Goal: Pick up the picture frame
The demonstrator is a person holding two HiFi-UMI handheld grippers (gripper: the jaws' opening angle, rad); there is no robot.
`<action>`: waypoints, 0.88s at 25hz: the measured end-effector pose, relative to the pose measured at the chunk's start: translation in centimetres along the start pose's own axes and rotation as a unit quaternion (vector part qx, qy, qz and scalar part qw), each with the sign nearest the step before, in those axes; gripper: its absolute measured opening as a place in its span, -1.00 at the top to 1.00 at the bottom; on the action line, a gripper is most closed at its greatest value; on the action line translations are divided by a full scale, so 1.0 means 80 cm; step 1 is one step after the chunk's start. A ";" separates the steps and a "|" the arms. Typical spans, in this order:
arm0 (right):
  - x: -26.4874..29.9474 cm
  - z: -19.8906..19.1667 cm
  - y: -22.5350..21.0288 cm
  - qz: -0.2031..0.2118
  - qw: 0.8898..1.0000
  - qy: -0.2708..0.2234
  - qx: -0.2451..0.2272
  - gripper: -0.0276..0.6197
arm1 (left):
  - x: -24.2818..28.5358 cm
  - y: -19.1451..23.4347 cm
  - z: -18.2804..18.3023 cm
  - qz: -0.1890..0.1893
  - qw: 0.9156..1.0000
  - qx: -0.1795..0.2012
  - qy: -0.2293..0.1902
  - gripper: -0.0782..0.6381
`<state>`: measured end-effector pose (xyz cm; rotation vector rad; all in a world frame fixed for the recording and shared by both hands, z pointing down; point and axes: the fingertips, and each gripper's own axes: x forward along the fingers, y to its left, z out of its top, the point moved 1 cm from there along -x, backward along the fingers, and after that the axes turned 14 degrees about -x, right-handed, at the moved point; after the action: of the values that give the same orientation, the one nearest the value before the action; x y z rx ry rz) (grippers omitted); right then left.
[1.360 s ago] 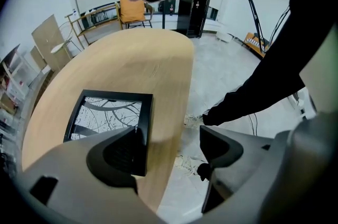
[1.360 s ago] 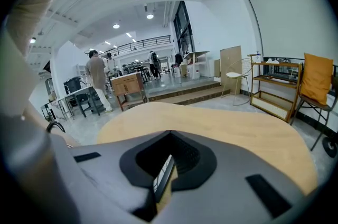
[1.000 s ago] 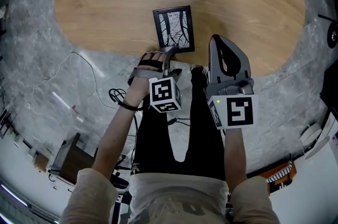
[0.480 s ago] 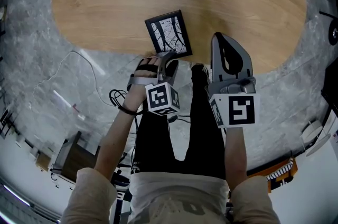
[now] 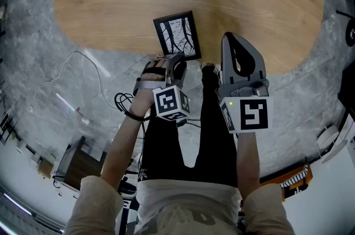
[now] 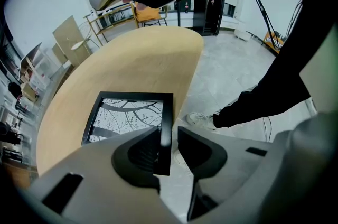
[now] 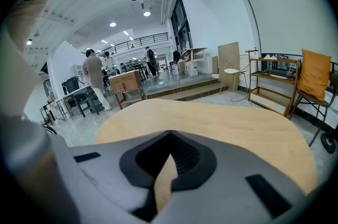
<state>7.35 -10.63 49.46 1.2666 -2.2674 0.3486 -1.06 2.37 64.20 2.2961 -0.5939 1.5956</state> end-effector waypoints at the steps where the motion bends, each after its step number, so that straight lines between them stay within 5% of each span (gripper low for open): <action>1: -0.001 0.001 0.001 0.001 1.000 -0.001 0.000 0.90 | 0.000 0.001 0.000 0.004 1.000 -0.001 0.000 0.46; 11: -0.004 0.004 0.004 0.000 1.000 -0.004 -0.003 0.90 | -0.001 0.004 0.001 0.013 1.000 0.008 0.006 0.55; 22: -0.014 -0.001 0.012 -0.001 1.000 -0.004 -0.004 0.90 | -0.002 -0.007 -0.002 -0.020 0.999 0.004 0.037 0.58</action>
<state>7.03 -9.28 48.95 1.2682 -2.2727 0.3345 -0.97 2.95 64.08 2.2300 -0.5200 1.6590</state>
